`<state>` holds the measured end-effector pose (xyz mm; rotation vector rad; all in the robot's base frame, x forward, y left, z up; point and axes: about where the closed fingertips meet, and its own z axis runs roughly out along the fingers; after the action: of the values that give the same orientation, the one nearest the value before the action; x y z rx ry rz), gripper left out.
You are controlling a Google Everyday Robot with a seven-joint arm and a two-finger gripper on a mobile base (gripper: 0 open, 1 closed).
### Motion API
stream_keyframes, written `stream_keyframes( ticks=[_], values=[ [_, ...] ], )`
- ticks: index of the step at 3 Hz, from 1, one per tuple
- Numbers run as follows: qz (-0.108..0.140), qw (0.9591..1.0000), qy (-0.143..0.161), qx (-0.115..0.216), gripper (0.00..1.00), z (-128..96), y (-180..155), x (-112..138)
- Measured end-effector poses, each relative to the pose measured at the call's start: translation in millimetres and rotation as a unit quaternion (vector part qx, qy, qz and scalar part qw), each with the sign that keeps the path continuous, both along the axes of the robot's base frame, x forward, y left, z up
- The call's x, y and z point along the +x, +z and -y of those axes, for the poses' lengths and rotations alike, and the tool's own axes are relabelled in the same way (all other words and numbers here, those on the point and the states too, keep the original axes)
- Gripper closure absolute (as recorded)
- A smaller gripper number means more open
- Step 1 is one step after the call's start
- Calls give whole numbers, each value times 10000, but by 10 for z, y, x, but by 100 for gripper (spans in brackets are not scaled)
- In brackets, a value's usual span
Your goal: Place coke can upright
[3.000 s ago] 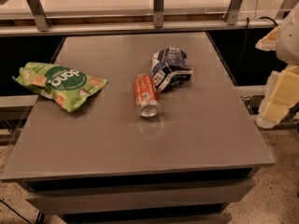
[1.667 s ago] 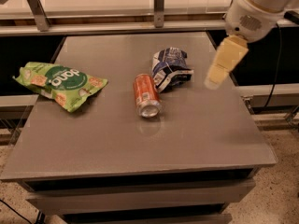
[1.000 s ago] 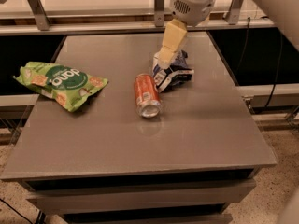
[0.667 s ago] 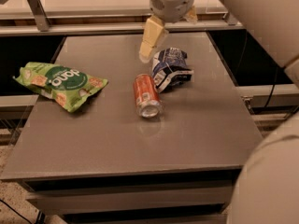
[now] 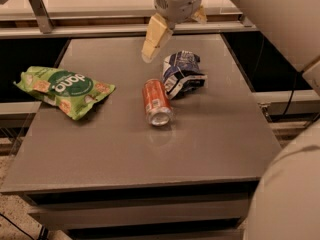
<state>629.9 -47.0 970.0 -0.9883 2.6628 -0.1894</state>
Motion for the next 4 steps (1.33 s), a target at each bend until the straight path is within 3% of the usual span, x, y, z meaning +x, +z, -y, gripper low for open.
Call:
stream_keyframes(
  ticks=[1,2,4],
  values=[
    [-244,9990,-347,126,0,-65,-99,-101],
    [-427,9933,-1060,163,0,-169,-166,-208],
    [-657,9730,-2173,409,0,-377,-275,-403]
  ],
)
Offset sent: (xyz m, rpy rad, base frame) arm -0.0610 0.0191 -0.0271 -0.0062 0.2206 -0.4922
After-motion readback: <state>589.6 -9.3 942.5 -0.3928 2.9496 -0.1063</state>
